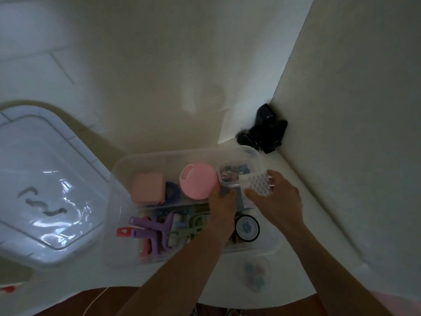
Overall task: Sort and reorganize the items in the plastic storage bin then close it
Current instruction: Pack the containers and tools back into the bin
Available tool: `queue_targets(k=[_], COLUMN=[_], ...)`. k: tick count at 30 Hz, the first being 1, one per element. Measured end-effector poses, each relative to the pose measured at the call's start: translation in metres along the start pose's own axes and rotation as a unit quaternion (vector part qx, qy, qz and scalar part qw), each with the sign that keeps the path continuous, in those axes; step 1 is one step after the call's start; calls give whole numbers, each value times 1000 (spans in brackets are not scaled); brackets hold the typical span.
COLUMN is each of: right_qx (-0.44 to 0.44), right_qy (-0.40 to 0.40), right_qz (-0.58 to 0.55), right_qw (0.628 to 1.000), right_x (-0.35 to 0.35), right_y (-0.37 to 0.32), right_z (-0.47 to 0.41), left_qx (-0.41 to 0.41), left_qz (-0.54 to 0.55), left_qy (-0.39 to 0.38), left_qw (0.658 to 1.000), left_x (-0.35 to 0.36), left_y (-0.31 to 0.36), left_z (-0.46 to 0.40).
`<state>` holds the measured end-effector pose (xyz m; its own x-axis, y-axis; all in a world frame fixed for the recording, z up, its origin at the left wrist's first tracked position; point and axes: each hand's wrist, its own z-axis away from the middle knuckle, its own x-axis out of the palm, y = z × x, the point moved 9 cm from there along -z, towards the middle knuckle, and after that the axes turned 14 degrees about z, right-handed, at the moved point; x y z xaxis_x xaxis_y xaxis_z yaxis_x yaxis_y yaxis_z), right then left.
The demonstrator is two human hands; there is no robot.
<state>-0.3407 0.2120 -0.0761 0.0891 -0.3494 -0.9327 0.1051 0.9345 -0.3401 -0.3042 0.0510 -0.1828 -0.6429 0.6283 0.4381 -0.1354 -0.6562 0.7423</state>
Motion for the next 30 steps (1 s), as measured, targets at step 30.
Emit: queue_targets(k=[30], right_qx=[-34], right_qy=[-270], right_qz=[107], right_qw=[956], right_x=[161], right_y=[-84], right_z=[56], left_qx=[104], left_qz=[-824], left_qy=[-282], left_qw=[480], left_x=[-125], left_y=[47], left_z=[-12])
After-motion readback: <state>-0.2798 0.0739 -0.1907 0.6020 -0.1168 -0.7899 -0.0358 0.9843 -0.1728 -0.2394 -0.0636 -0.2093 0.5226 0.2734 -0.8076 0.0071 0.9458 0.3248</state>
